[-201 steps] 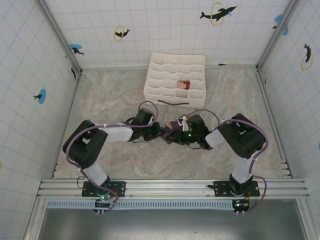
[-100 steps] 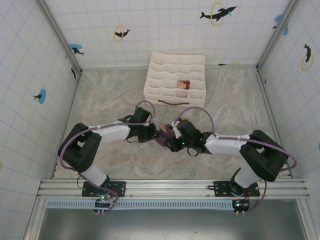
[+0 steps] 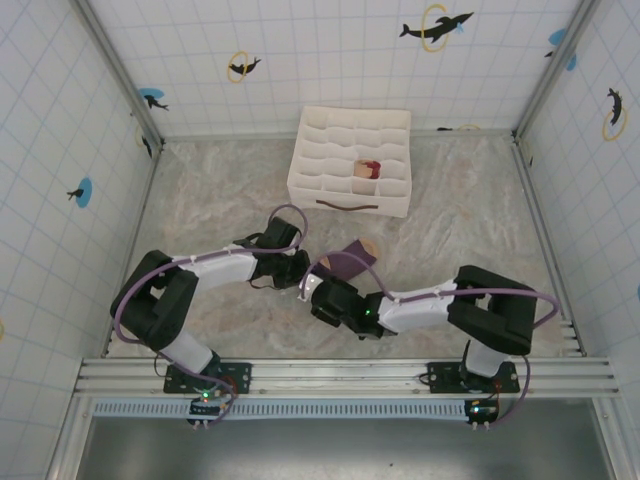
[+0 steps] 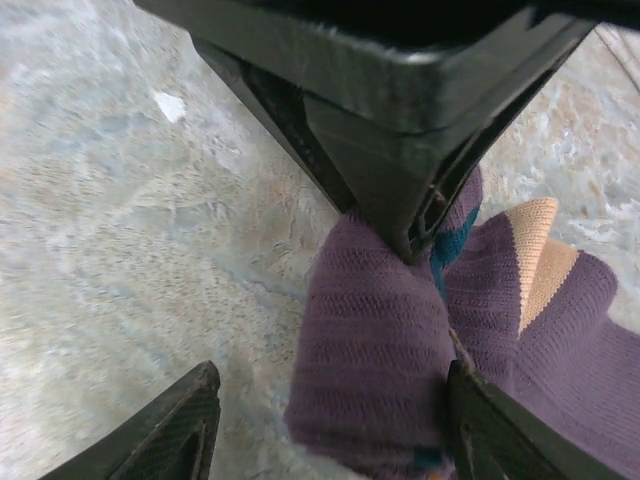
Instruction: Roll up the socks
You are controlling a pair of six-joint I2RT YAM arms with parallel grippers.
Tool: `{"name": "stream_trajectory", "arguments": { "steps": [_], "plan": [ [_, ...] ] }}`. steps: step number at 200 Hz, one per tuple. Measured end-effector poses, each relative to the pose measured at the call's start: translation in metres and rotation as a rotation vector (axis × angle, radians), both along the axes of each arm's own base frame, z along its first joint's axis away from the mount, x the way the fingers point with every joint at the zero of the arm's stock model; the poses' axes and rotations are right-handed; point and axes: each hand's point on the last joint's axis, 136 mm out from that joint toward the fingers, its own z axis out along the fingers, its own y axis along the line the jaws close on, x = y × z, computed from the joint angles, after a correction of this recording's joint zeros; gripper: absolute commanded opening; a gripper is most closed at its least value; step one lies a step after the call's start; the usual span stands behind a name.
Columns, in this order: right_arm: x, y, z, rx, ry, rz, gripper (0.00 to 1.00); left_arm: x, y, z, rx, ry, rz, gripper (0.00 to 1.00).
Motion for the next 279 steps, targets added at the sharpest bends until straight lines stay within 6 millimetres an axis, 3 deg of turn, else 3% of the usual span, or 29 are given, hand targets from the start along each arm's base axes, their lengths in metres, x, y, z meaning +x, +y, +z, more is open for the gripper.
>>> {"name": "stream_trajectory", "arguments": {
  "steps": [29,64,73,80,107,129,173,211,279],
  "plan": [
    [0.009,0.001,-0.006,-0.046,-0.072,-0.009,0.47,-0.001,0.002,-0.001,0.002,0.002,0.003,0.00],
    [0.010,0.002,-0.007,-0.038,-0.087,-0.014,0.11,-0.001,0.003,-0.001,0.004,-0.003,0.009,0.00],
    [0.010,0.002,-0.008,-0.025,-0.083,-0.018,0.04,0.000,0.004,0.000,0.005,-0.008,0.010,0.09],
    [0.010,0.002,-0.008,-0.014,-0.075,-0.019,0.00,0.000,0.004,-0.001,0.006,-0.009,0.012,0.22],
    [0.013,-0.001,-0.010,0.072,-0.017,-0.039,0.00,-0.001,0.009,-0.002,0.017,-0.016,0.025,0.60],
    [0.018,-0.009,-0.011,0.154,0.056,-0.069,0.00,-0.002,0.010,0.006,0.001,-0.036,0.029,0.72],
    [0.028,-0.022,-0.010,0.294,0.189,-0.109,0.00,-0.005,0.012,0.009,-0.005,-0.038,0.038,0.76],
    [0.042,-0.034,-0.010,0.528,0.455,-0.131,0.00,-0.002,0.010,0.020,-0.039,-0.080,0.041,0.75],
    [0.040,-0.043,-0.011,0.723,0.752,-0.179,0.00,0.004,0.004,0.023,-0.077,-0.107,0.049,0.71]
  ]
}}
